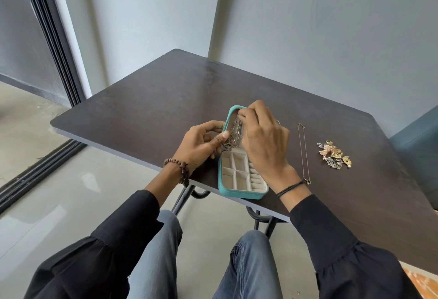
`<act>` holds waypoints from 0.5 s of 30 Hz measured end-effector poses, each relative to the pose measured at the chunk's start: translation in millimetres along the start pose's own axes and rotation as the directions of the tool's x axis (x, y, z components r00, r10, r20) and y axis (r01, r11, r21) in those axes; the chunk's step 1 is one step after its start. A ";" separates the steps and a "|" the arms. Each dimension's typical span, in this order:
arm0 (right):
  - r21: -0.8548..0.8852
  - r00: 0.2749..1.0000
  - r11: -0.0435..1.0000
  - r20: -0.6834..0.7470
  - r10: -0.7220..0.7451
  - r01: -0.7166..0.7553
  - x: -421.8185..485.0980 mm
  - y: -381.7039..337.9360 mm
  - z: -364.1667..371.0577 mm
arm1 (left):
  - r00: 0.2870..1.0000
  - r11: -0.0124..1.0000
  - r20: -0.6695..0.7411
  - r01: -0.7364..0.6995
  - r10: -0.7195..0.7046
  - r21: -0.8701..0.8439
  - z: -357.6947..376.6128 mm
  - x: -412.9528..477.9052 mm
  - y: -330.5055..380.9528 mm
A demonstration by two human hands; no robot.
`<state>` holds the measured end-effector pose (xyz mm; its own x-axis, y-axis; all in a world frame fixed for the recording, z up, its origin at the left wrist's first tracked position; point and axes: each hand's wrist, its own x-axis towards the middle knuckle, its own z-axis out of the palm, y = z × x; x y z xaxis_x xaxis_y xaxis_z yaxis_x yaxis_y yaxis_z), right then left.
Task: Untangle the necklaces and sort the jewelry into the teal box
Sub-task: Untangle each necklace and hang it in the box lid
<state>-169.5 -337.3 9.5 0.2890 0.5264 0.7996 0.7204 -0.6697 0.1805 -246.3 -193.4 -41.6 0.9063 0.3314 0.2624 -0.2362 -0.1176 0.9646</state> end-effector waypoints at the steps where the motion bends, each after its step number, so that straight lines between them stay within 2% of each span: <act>1: 0.009 1.000 1.000 0.030 -0.001 0.001 -0.8 -0.2 0.4 | 1.000 1.000 -0.004 0.001 -0.001 0.001 0.0 0.2 0.1; 4: 0.072 0.996 0.997 0.091 0.024 -0.031 -0.6 -0.1 -3.0 | 1.000 1.000 -0.020 0.007 -0.007 -0.020 -0.3 1.1 0.0; 10: 0.154 0.990 0.984 0.122 0.070 -0.089 -5.9 -6.7 -14.3 | 0.999 1.000 -0.035 0.015 -0.015 -0.013 0.0 0.2 1.3; 15: 0.248 0.967 0.946 0.196 0.161 -0.208 -12.4 -8.2 -13.1 | 0.996 0.999 -0.080 0.038 -0.038 -0.002 1.5 -1.1 3.0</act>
<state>-187.3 -345.2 5.6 0.5189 0.5041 0.6904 0.7782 -0.6128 -0.1374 -247.5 -195.5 -39.0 0.8835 0.4098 0.2270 -0.2023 -0.1033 0.9739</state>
